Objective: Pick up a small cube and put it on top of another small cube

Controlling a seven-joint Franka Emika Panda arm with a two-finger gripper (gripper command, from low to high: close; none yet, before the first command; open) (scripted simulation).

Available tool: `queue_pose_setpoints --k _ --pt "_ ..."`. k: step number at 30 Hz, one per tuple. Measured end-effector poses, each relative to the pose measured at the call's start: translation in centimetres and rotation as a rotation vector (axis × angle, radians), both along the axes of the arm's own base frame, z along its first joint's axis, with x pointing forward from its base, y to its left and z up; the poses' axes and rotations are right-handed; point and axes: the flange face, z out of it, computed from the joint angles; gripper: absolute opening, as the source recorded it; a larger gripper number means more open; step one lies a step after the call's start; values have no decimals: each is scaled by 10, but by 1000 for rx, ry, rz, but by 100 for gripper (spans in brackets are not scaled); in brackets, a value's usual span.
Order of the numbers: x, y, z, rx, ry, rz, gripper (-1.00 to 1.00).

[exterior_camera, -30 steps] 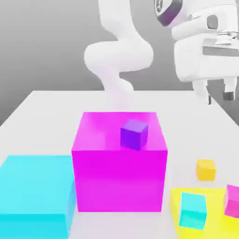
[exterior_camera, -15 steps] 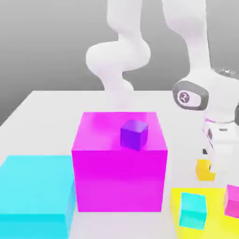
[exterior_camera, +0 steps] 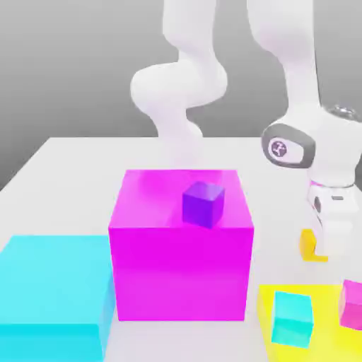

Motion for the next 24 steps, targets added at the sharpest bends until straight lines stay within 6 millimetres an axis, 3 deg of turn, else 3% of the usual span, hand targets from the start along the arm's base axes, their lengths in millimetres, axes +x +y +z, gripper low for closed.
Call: queue_pose_setpoints --k 9,18,20,22,23,24 --pt "109 -33 51 0 0 -594 -100" --pt "209 -106 112 3 2 -1218 -100" --pt "219 -114 107 3 1 -1291 -100" --pt "222 -115 80 2 0 -1305 -100" --pt "221 -114 67 2 1 -1307 100" --pt "221 -114 67 2 1 -1307 100"
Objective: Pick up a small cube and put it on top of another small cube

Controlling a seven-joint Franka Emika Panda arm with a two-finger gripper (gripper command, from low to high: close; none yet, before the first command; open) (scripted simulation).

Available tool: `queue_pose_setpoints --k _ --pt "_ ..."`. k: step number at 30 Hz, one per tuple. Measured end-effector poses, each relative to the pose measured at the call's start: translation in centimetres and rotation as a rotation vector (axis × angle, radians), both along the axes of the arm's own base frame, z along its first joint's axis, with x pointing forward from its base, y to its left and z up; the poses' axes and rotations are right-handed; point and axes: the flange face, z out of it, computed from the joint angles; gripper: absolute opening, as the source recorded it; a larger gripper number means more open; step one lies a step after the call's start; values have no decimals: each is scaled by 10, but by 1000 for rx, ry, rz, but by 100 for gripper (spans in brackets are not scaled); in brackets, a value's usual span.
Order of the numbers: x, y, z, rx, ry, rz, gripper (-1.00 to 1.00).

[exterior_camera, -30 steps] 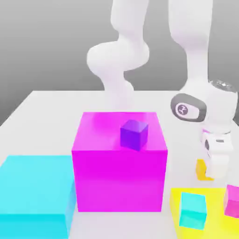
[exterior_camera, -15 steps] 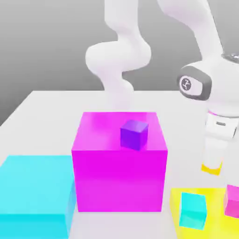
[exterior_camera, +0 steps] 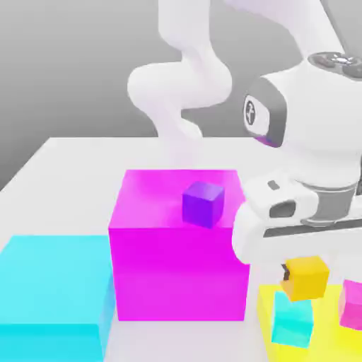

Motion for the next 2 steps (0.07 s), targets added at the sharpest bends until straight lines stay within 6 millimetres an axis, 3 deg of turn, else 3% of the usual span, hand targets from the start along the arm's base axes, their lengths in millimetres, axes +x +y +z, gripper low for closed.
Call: queue_pose_setpoints --k 2 --pt "0 0 0 0 0 0 100"
